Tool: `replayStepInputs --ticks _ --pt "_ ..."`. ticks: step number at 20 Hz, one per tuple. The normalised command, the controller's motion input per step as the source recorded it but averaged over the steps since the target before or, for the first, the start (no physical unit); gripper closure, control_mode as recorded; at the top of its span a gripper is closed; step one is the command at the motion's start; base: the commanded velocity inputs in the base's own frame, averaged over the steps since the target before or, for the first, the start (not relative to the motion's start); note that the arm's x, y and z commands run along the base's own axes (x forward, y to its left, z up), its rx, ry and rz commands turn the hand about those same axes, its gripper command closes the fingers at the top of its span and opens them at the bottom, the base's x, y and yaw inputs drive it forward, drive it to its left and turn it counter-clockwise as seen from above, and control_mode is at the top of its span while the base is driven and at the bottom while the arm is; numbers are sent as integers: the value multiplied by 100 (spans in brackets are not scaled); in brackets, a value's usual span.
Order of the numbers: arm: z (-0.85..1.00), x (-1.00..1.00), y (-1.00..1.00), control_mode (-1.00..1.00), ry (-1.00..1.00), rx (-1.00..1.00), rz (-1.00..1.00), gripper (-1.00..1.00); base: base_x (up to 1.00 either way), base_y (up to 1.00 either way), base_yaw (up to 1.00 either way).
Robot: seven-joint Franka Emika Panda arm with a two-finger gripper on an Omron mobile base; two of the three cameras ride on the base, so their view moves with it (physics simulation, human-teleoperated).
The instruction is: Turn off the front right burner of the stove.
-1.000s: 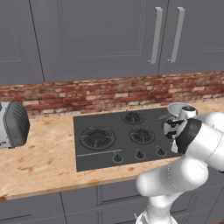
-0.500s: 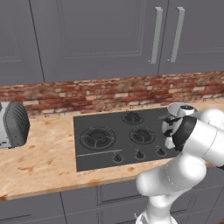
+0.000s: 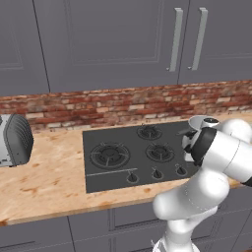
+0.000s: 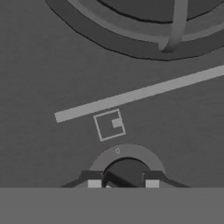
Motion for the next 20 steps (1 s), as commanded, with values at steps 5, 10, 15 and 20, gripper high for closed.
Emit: replayStepInputs --ticks 5,10,15,20 --pt "-18 -38 11 -100 -4 1 -55 100 0 0 0" --pt "-17 -53 38 -100 -7 0 -48 100 0 0 0" --pt "-22 -60 54 -100 -9 0 -45 100 0 0 0" --pt "-21 -43 55 -100 -4 0 -49 100 0 0 0"
